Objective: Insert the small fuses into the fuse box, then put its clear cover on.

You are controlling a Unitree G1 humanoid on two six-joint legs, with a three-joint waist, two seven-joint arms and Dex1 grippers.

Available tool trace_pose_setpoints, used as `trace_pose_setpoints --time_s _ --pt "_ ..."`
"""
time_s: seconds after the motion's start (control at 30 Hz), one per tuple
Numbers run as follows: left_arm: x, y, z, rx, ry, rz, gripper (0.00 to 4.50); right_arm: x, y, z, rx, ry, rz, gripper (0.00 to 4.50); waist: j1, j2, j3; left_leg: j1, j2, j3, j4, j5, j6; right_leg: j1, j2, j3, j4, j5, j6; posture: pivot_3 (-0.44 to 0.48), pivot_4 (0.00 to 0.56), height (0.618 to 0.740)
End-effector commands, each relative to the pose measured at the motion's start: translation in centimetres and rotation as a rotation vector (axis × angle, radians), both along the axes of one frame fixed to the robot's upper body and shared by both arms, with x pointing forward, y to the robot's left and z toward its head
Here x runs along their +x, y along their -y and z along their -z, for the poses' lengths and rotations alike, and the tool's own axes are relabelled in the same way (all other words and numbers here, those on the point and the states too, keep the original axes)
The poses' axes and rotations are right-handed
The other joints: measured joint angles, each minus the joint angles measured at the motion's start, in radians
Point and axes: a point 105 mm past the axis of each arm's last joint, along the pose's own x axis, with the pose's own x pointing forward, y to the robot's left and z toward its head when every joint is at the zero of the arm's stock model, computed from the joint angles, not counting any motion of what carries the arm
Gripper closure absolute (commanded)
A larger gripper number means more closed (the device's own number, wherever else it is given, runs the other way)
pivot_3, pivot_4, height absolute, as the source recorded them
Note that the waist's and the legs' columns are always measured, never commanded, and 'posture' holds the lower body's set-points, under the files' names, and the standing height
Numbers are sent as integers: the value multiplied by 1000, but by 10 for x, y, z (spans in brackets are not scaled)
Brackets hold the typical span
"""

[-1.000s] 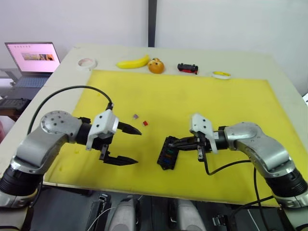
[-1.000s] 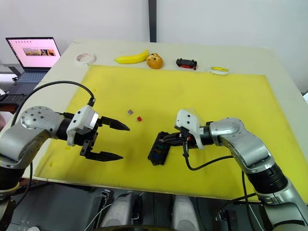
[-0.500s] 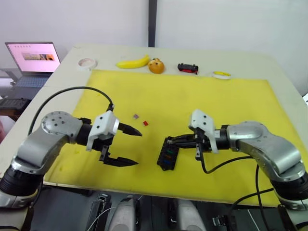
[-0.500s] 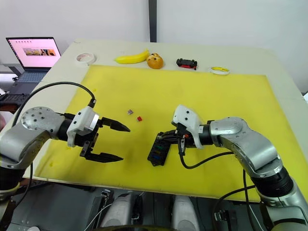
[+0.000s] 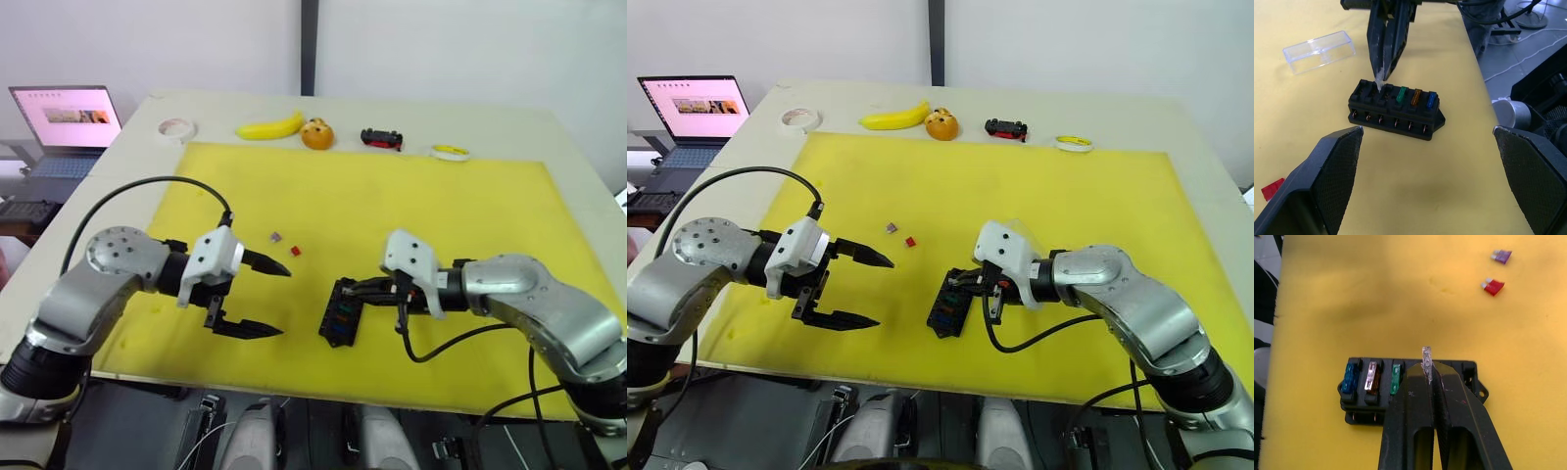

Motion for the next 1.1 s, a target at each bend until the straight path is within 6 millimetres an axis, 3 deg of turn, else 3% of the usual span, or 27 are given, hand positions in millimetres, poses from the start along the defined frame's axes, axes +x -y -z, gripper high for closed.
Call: trace_pose_setpoints --time_s 0.03,0.9,1.1 --pt "-3 2 -4 4 27 17 0 -3 -4 -9 4 59 -27 4476 0 0 0 0 0 0 0 0 0 0 0 0 0 0 0 0 150 737" --pt "-3 7 -10 0 29 13 0 4 -3 7 -18 54 9 4476 0 0 0 0 0 0 0 0 0 0 0 0 0 0 0 0 150 737" --pt "-3 7 -10 1 26 13 0 3 -4 -1 9 57 8 4476 0 0 0 0 0 0 0 0 0 0 0 0 0 0 0 0 150 737"
